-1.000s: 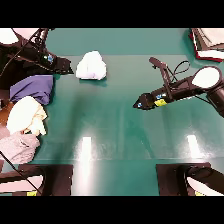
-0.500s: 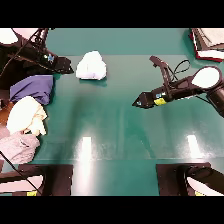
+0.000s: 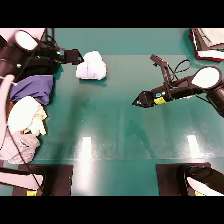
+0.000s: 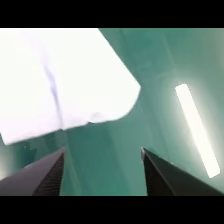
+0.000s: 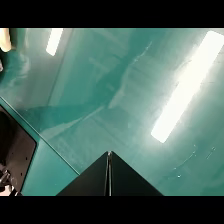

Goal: Fold the shirts.

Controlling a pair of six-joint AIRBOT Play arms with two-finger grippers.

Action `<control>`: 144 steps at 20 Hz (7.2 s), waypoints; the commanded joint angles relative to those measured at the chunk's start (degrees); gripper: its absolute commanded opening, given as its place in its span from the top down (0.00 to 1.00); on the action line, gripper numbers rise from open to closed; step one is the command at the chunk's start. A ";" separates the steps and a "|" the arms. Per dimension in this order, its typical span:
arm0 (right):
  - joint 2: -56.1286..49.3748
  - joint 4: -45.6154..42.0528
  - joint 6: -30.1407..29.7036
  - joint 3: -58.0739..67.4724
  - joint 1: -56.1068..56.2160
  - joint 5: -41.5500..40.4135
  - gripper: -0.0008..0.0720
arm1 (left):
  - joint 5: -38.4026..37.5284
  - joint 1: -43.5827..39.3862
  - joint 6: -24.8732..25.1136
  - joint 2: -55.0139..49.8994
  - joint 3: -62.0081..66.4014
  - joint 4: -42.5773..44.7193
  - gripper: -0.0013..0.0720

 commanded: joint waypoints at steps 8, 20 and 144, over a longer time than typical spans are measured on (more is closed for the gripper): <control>-0.02 -0.02 0.04 -0.02 0.04 -0.04 0.97 | 8.72 7.34 7.21 -16.02 0.04 -7.82 0.21; -0.02 -4.70 0.00 6.12 -0.02 -0.44 0.97 | -5.57 7.15 15.63 -15.89 13.00 -17.55 0.95; 10.84 -5.90 2.54 23.67 -28.17 10.99 0.98 | -14.67 -0.28 -4.94 38.69 -8.74 9.14 0.95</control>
